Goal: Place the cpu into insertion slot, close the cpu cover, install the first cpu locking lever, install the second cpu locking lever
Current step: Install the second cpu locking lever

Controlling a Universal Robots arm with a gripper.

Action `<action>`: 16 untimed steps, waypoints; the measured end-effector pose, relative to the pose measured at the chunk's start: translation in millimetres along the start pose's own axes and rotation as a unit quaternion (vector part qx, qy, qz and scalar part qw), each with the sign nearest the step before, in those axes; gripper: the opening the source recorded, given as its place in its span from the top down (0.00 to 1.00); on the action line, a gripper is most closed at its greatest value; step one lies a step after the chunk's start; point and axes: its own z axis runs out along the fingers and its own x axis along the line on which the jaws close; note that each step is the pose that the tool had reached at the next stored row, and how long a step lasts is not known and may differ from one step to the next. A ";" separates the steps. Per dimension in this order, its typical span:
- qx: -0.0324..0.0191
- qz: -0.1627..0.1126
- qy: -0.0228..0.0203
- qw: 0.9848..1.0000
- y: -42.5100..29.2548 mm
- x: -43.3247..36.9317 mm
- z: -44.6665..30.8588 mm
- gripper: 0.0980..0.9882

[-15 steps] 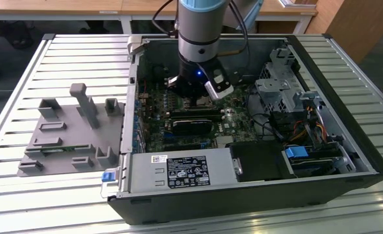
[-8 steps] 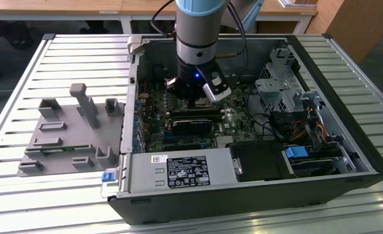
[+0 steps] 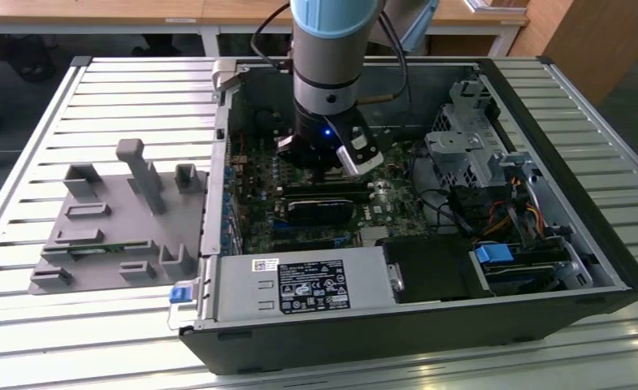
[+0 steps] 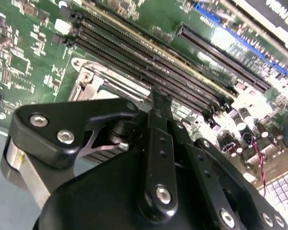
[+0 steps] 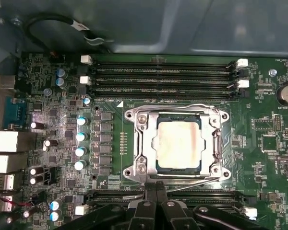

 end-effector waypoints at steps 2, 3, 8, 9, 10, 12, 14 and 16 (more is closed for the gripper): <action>-0.005 0.000 0.000 1.000 -2.7 0.7 0.1 0.99; -0.006 0.000 0.000 1.000 -4.0 1.6 0.0 0.99; -0.014 0.000 -0.001 1.000 -7.1 7.9 0.3 0.99; -0.015 0.000 -0.001 1.000 -7.6 8.6 0.7 0.99; -0.018 0.000 -0.002 1.000 -7.9 9.0 1.3 0.99; -0.023 0.000 -0.002 1.000 -8.2 9.6 2.2 0.99; -0.028 0.000 -0.002 1.000 -8.6 10.3 3.3 0.99; -0.032 0.000 -0.002 0.999 -9.0 11.9 4.7 0.99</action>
